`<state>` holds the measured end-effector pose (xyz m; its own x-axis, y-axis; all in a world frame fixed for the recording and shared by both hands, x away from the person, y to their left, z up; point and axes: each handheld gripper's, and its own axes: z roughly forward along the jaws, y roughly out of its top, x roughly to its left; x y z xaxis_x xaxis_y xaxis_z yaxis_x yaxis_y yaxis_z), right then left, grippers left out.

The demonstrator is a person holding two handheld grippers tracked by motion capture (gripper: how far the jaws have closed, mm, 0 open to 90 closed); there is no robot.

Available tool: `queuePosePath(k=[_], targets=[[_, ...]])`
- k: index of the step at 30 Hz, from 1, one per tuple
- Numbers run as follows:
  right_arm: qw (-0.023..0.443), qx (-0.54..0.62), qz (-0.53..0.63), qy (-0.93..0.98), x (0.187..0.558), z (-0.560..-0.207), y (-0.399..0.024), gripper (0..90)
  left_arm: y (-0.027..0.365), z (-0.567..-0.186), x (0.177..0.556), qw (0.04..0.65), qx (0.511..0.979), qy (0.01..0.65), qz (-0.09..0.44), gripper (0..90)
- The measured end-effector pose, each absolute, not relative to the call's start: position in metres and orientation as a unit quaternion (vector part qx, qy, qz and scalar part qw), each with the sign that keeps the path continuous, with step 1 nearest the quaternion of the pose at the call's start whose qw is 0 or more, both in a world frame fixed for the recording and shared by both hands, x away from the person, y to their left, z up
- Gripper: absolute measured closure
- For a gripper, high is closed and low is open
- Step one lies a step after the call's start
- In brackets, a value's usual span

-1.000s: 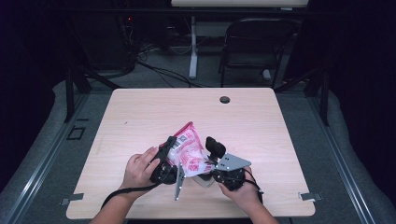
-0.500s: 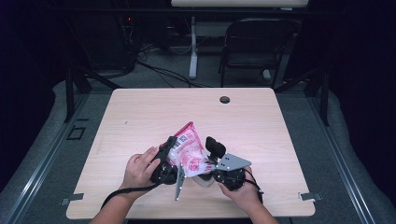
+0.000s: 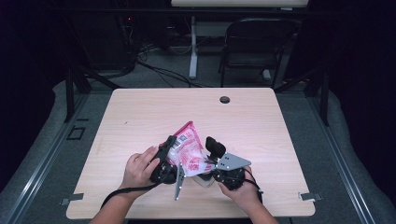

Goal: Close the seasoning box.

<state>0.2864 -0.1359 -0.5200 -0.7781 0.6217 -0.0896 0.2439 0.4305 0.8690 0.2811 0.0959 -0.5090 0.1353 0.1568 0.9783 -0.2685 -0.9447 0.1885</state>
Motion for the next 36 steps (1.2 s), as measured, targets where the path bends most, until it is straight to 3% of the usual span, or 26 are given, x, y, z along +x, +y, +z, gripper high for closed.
queuePosePath(k=[36], targets=[[0.199, 0.263, 0.461, 0.824, 0.2895, -0.5228, -0.1303, 88.2, 0.0983, -0.5076, 0.2811, 0.164, 0.734, -0.033, 0.658, 64.8]])
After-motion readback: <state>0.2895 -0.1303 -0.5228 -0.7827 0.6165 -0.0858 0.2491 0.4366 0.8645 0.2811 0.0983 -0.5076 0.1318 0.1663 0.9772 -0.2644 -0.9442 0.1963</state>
